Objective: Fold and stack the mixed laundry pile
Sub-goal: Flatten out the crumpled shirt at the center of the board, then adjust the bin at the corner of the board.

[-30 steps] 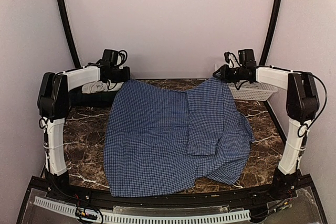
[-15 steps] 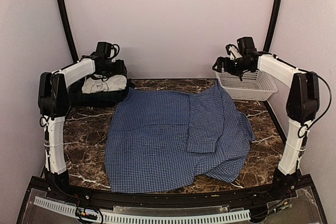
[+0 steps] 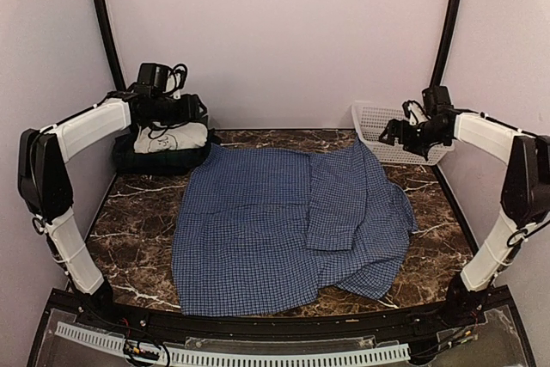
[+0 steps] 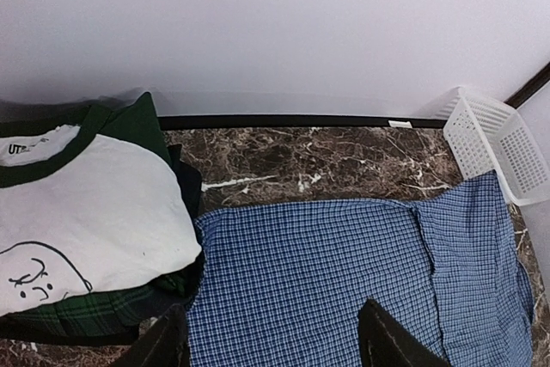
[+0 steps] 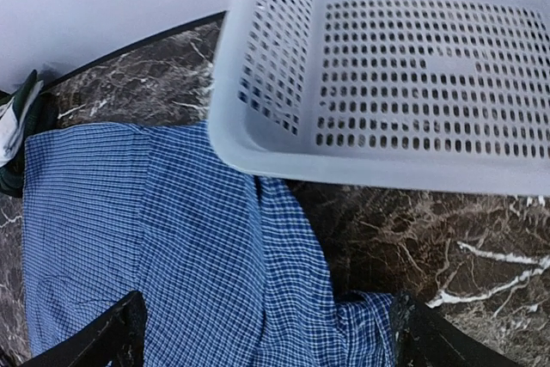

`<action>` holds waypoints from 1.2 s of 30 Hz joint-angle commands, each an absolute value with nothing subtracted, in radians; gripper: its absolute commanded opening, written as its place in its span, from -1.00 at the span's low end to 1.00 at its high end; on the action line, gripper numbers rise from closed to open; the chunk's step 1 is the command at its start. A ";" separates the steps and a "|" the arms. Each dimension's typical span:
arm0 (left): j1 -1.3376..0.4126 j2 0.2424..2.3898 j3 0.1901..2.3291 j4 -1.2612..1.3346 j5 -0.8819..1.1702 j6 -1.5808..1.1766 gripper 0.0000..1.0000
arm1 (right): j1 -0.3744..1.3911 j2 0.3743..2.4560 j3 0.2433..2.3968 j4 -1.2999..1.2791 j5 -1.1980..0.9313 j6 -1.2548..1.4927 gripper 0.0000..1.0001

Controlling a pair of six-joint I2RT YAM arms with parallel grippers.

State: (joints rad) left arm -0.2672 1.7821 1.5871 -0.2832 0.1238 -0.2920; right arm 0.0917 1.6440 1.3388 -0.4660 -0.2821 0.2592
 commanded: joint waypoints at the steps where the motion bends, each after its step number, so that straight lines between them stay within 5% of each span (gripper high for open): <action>1: -0.284 1.697 1.505 -0.265 0.162 -0.302 0.32 | 0.047 1.694 1.281 -0.365 -0.357 0.302 0.88; 18: -0.404 1.551 1.055 -0.287 0.193 -0.445 0.25 | -0.066 1.941 1.527 -0.355 -0.378 0.303 0.87; 36: -0.397 1.830 1.134 -0.368 0.110 -0.477 0.24 | 0.119 1.331 1.041 -0.430 -0.501 0.365 0.88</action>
